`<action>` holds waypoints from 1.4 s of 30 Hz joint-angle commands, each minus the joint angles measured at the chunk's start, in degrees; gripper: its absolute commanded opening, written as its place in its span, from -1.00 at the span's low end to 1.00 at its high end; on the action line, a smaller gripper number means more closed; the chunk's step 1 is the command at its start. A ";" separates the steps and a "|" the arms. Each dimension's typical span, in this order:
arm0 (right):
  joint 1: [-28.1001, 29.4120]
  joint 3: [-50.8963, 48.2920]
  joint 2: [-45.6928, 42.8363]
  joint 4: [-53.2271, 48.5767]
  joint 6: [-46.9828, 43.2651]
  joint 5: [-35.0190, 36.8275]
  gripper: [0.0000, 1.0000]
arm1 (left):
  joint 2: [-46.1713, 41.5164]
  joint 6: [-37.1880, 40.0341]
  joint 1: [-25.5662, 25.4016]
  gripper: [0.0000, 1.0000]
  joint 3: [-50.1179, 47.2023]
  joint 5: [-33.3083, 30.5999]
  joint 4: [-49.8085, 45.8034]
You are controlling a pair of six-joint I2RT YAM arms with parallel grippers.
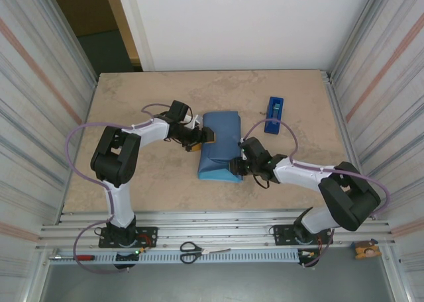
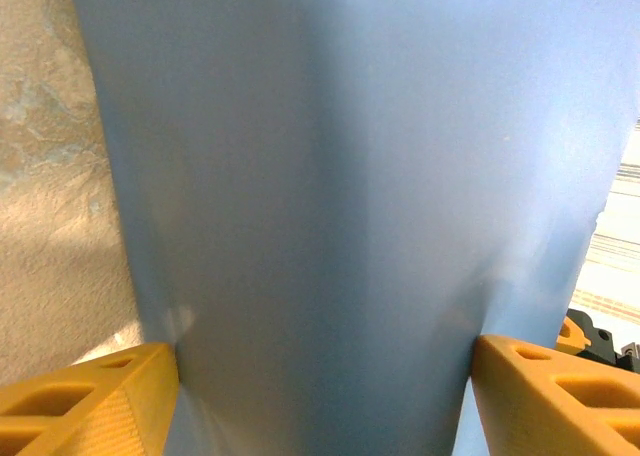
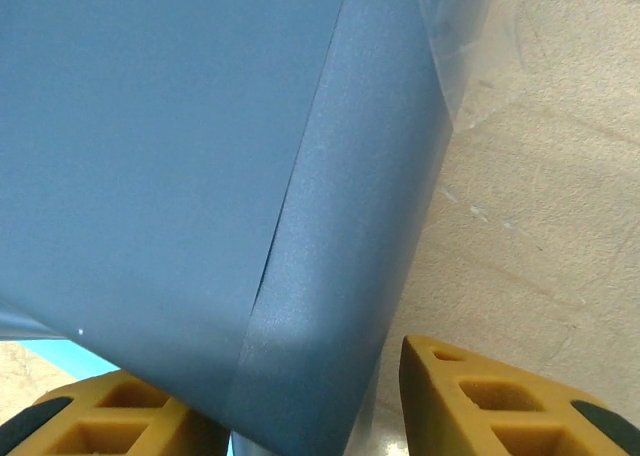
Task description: Wrap the gift box in paper
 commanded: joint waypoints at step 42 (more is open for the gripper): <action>4.94 9.44 6.71 -16.68 18.39 14.77 -0.46 | 1.64 1.43 0.79 0.52 -1.16 -1.54 -4.23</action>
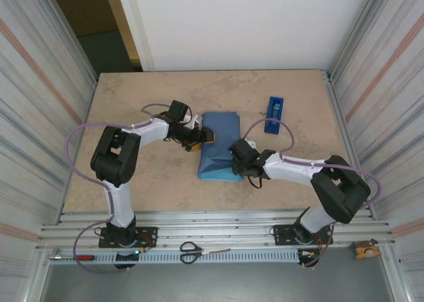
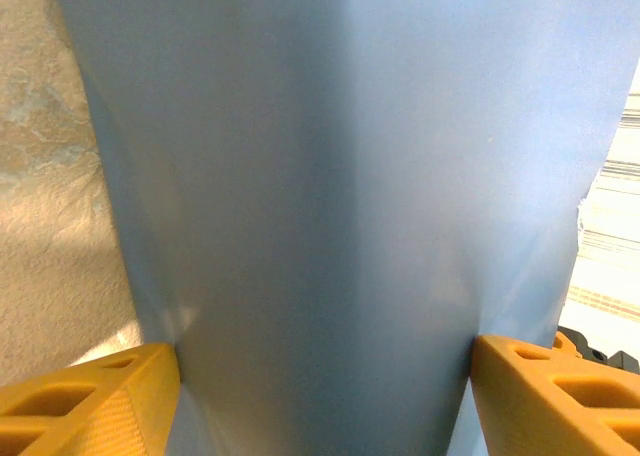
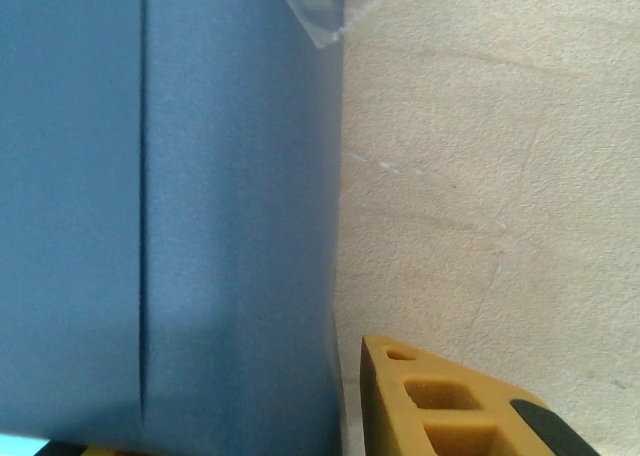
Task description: Wrap the gift box in paper
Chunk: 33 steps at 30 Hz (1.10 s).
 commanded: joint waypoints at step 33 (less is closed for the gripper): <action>2.82 5.82 4.03 -9.86 -1.11 1.92 -0.42 | 2.12 1.19 0.70 0.52 -1.12 -1.41 -3.92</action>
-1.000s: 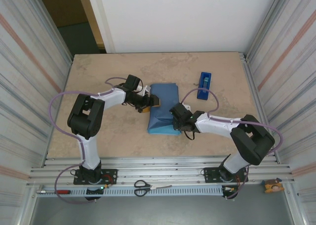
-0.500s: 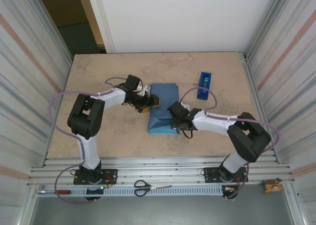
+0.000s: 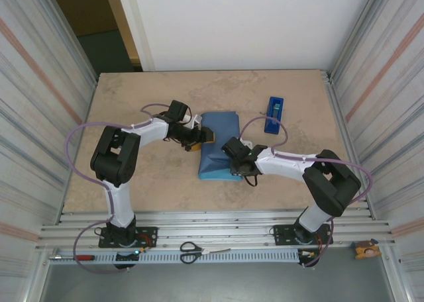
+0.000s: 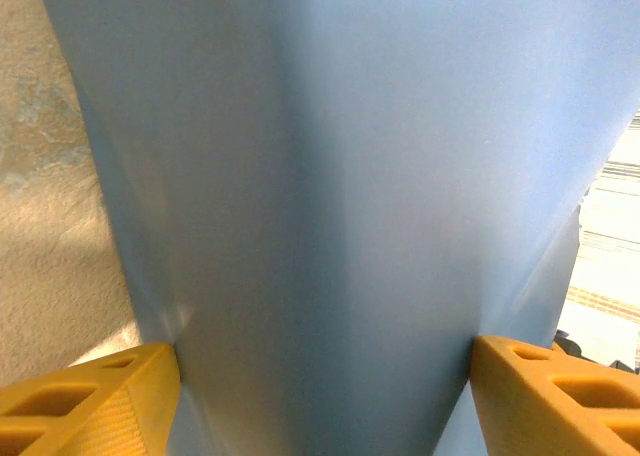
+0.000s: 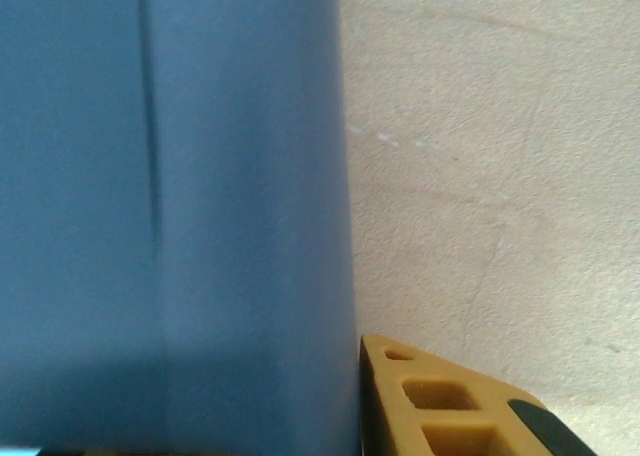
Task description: Wrap the gift box in paper
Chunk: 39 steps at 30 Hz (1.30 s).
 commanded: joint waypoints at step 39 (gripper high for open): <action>0.79 -3.09 1.29 1.11 1.03 0.83 -0.93 | 2.04 1.19 0.65 0.52 -1.29 -0.99 -3.81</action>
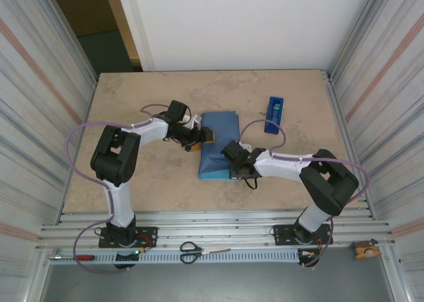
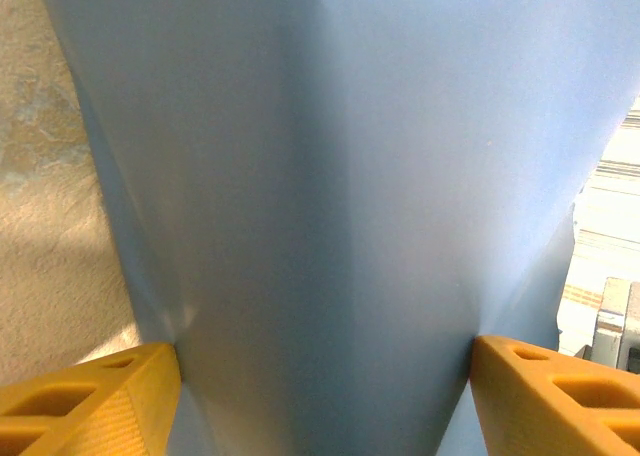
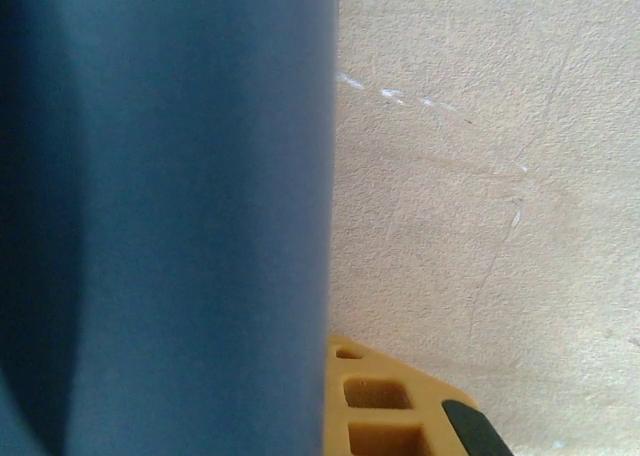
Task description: Wrap the gift box in paper
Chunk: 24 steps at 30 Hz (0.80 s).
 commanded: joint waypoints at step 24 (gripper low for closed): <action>2.07 -5.74 -10.49 -1.17 -0.91 -1.01 -0.34 | 1.47 1.38 0.39 0.51 -1.60 -1.91 -3.95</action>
